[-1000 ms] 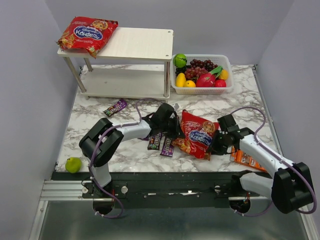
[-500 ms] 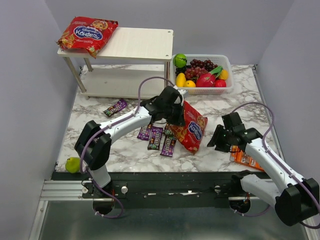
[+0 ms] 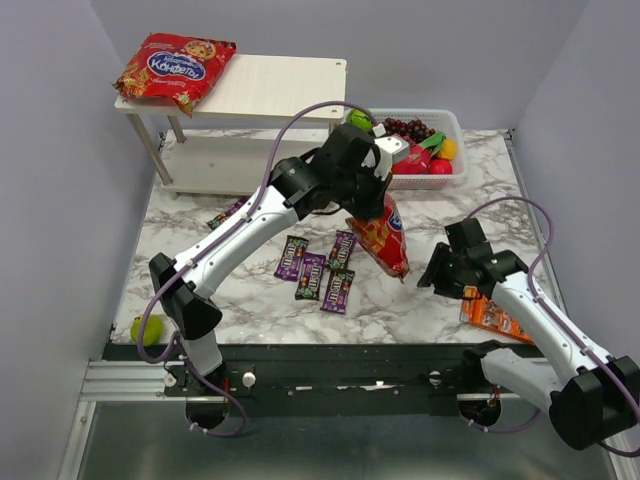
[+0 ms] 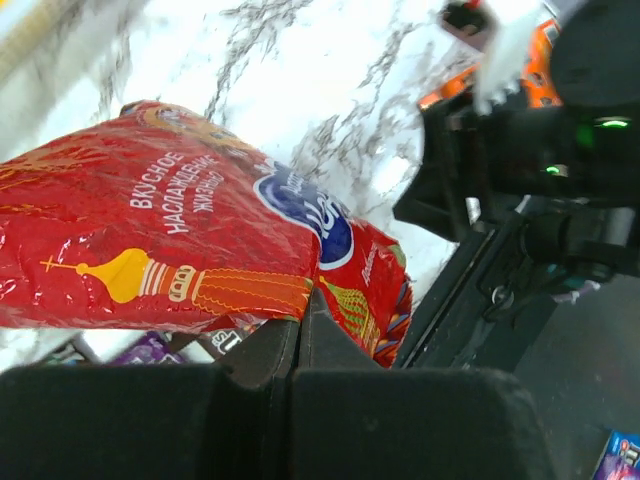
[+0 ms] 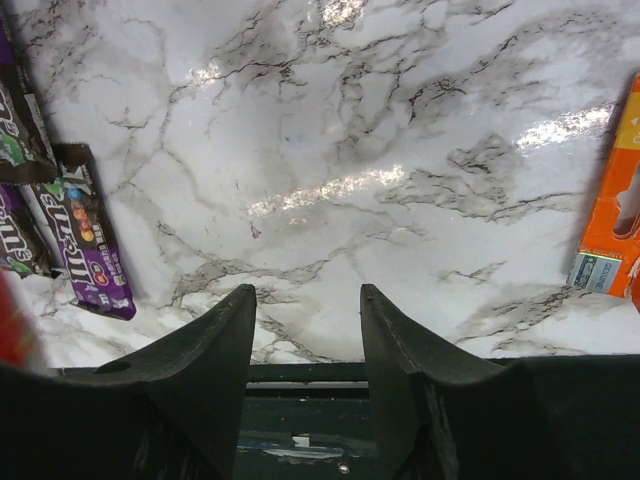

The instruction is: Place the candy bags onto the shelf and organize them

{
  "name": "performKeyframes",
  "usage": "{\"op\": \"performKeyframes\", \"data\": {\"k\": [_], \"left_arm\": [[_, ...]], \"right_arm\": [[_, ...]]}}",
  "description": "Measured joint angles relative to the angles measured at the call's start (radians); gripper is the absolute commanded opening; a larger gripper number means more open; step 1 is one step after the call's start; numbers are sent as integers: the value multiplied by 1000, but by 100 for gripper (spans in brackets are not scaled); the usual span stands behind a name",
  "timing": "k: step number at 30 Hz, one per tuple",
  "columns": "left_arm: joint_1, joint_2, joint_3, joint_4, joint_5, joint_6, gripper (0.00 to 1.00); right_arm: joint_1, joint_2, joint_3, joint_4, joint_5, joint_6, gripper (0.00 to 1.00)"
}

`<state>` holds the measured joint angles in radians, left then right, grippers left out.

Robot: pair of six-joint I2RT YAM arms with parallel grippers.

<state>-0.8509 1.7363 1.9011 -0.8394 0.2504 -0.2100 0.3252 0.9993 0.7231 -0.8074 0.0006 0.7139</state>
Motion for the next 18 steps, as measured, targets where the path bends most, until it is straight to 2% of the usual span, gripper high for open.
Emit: {"op": "performKeyframes", "data": {"k": [5,9,18], "left_arm": [[-18,43,231,-98,-5,81,0],[-20,66,359,-136,-31,113,0],[-6,-8,325,-6,-147,187,0]], "right_arm": [[0,22,17,-1,6,-1,55],[0,42,29,1,6,-1,55],[0,69,47,3,6,0,55]]}}
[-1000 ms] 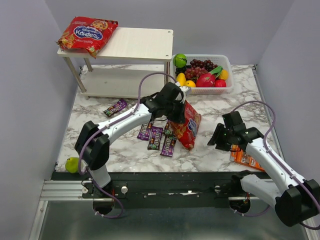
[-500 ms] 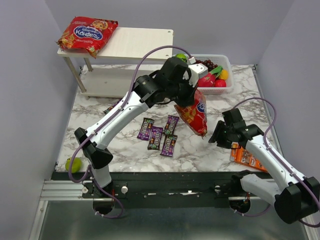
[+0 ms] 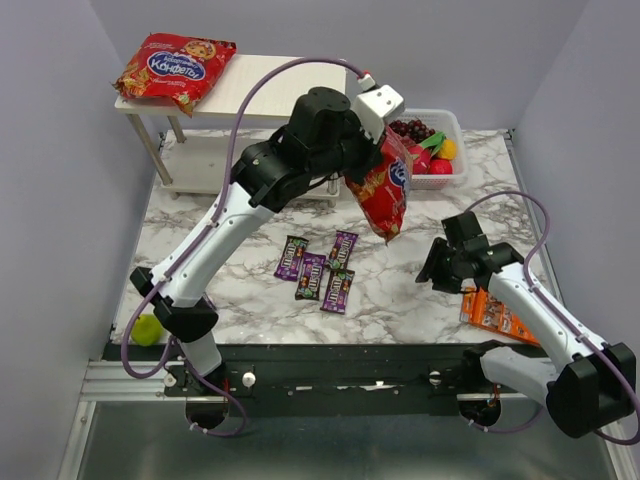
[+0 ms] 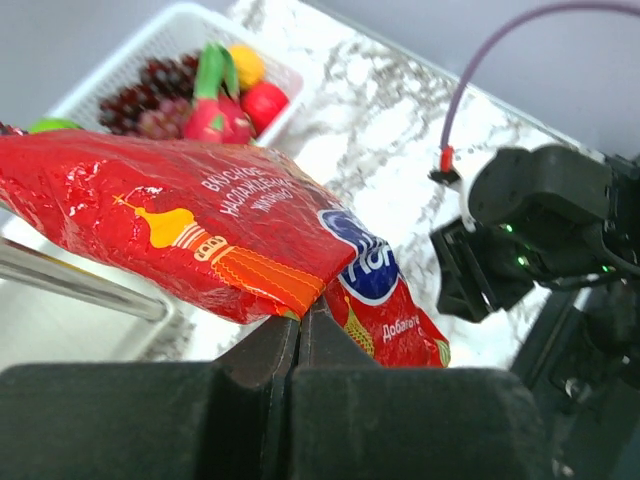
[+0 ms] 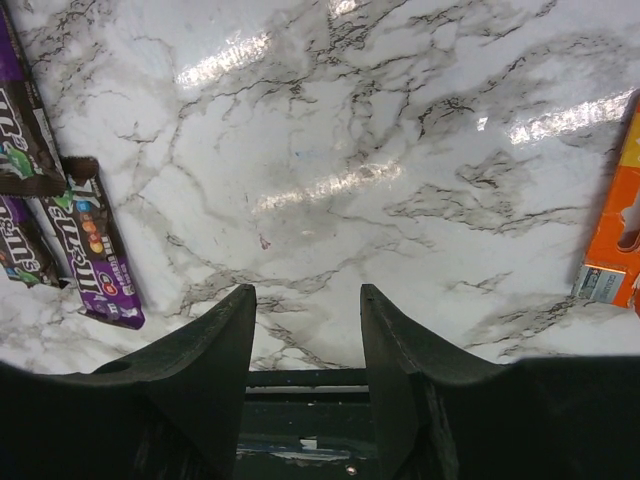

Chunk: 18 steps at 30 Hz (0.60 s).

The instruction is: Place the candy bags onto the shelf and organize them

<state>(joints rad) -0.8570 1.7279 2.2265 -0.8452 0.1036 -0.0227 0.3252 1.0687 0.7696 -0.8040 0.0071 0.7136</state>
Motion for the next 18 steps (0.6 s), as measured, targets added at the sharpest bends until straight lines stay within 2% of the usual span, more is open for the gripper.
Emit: {"op": "performKeyframes", "data": {"k": [10,18], "left_arm": [[156,-26,45,178,15,38,0],[353,-23,57,307,100,-43,0]], "right_arm": [[0,23,5,2,0,0,55],[0,60,17,4,0,0,55]]}}
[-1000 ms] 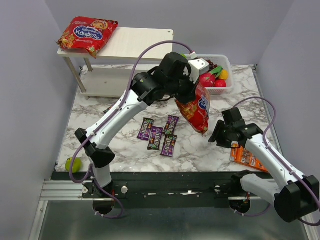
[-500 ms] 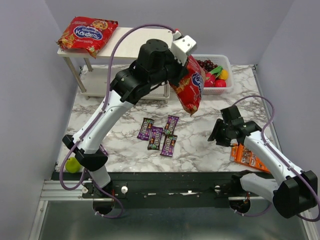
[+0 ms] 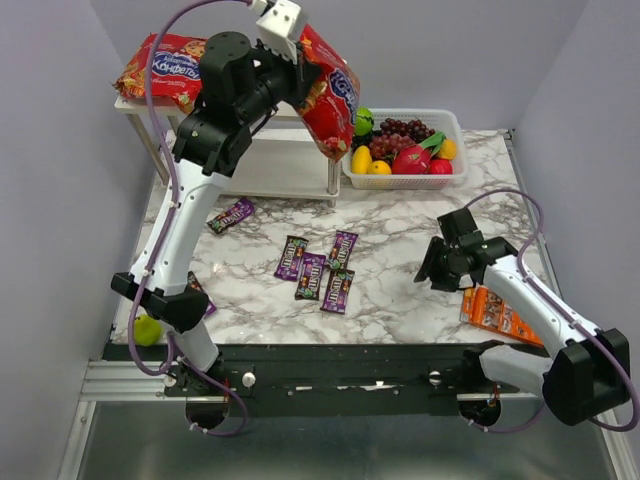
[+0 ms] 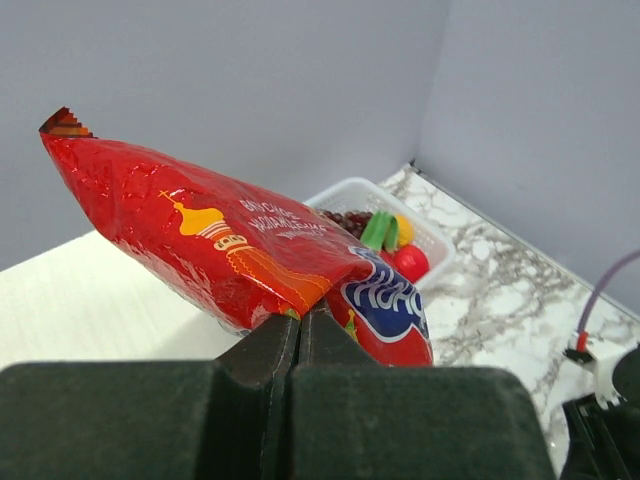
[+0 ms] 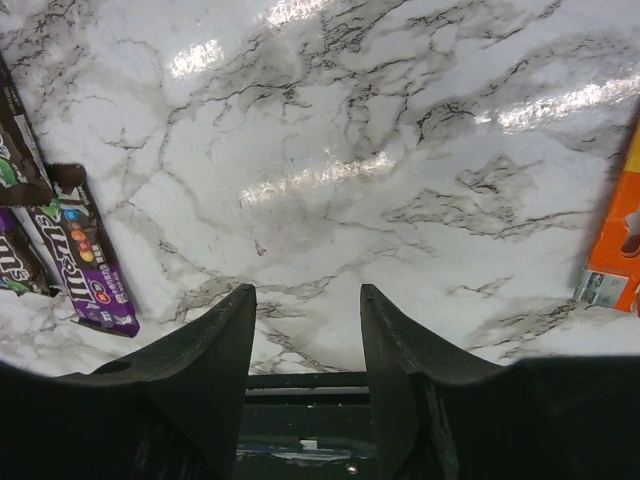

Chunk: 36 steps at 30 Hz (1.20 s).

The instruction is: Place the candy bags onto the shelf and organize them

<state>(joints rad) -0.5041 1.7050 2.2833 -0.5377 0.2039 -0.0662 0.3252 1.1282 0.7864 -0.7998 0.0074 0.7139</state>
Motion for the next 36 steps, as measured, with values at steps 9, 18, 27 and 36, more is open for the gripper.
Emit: {"op": "performKeyframes", "data": {"k": [9,18,27,36], "left_arm": [[157,87,8,131,75,-142,0],[257,152,-50,219,95,-278,0],[289,146,-175,243,17,-331,0],[288,78,-258,200,11,-346,51]], "right_arm": [[-5,68,54,11,7,0,55],[-6,143,87,20,6,0,55],[-6,217,152,29,6,-5,54],[-6,236,161,44,5,-7,54]]}}
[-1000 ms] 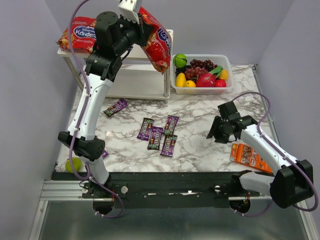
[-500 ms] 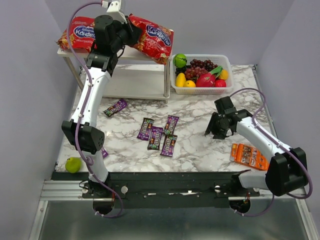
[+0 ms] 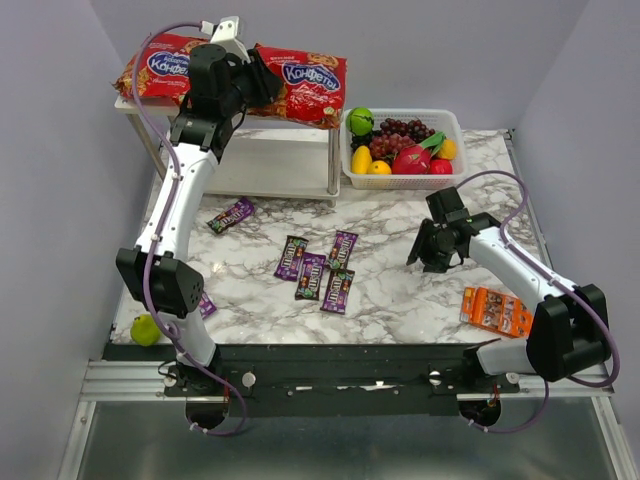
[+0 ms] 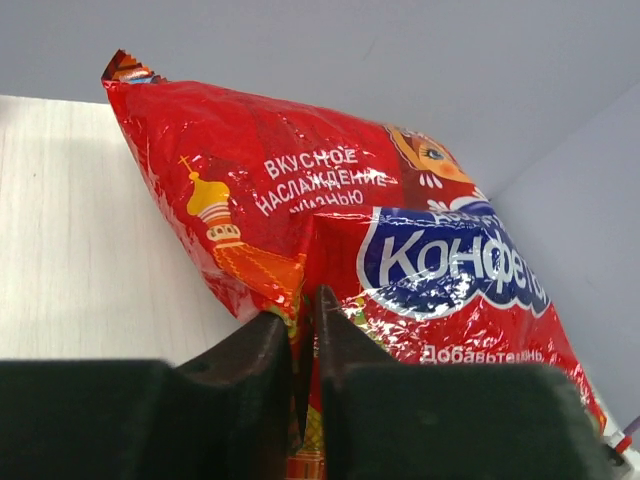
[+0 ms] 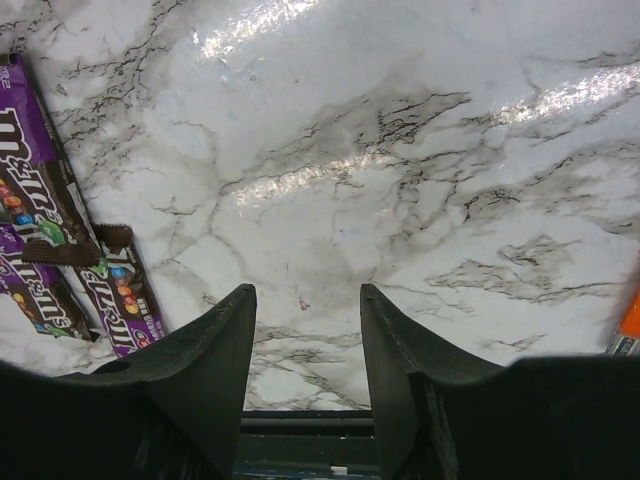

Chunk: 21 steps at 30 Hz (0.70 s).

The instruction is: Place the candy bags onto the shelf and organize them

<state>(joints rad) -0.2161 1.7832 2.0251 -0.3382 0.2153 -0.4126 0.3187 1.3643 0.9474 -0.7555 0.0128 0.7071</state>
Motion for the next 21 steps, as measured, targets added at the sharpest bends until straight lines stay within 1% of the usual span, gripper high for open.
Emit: {"op": "performKeyframes", "data": {"k": [1,2,5,12,15,17,21], "left_arm": [[0,-9,-6,-6,4,-5,59],[-1,-14,-7,-11,9,-10,62],[-2,-21,3,-23,18,-23,68],[-2,-24,81,-45,21,-45,71],[-3,-41,87,-42,16,-49,73],[-6,-53,80,-40,-5,-48,74],[-13,-98,34,-41,-97,-37,74]], "right_arm": [[0,0,0,0,0,0,54],[0,0,0,0,0,0,54],[0,0,0,0,0,0,54],[0,-4,-4,7,-21,0,54],[0,-16,-14,8,-29,-1,54],[0,-22,-20,9,-32,-1,54],[0,-35,-31,12,-37,-2,54]]}}
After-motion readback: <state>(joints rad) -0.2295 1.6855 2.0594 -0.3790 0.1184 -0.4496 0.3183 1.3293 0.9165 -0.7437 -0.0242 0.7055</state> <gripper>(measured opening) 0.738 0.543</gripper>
